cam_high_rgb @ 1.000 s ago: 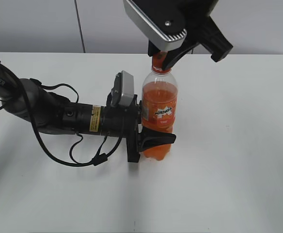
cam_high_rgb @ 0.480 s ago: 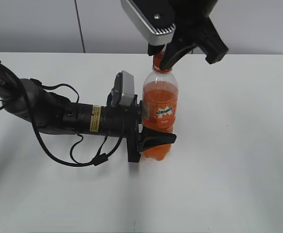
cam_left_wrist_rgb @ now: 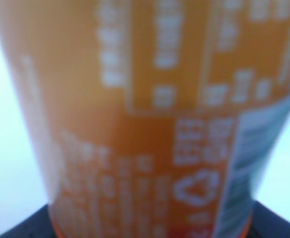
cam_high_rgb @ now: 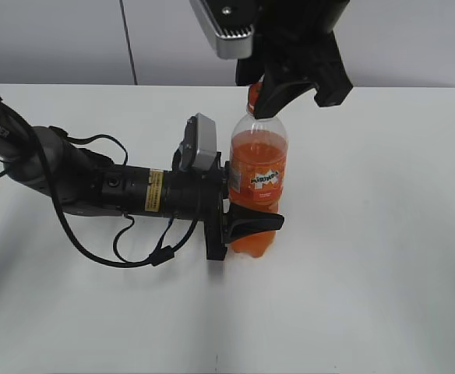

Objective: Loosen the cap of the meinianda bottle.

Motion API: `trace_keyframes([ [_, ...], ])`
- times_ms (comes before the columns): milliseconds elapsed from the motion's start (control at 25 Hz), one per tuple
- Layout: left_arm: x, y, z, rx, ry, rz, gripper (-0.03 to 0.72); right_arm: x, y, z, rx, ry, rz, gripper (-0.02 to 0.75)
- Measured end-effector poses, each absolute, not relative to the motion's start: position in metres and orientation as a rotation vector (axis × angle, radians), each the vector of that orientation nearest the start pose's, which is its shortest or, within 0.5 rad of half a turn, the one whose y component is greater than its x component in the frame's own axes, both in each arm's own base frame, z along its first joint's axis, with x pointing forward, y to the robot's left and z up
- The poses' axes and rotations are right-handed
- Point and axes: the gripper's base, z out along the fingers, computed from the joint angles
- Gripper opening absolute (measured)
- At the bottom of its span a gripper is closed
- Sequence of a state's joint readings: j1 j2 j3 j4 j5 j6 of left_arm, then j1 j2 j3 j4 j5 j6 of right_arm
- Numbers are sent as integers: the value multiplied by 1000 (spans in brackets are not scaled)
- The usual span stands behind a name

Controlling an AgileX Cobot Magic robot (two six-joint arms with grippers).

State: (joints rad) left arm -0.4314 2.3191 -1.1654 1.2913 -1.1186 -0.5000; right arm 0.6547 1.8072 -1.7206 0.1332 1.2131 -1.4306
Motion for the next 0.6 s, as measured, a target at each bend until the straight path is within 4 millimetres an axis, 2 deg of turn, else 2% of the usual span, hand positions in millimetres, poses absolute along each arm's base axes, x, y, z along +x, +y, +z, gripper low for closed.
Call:
trace_keyframes([
  [160,330,-239,71,1379,1416,-1052,385,297,248,328,-2318,1459,58,347],
  [320,330,-239,71,1379,1416,-1052,385,295,254,342,-2162,1572,169,347],
  [440,330,-239,71,1379,1416,-1052,385,294,257,352,-2014,1710,250,347],
  [600,330,-239,71,1380,1417,-1051,385,295,258,361,-1735,1979,345,349],
])
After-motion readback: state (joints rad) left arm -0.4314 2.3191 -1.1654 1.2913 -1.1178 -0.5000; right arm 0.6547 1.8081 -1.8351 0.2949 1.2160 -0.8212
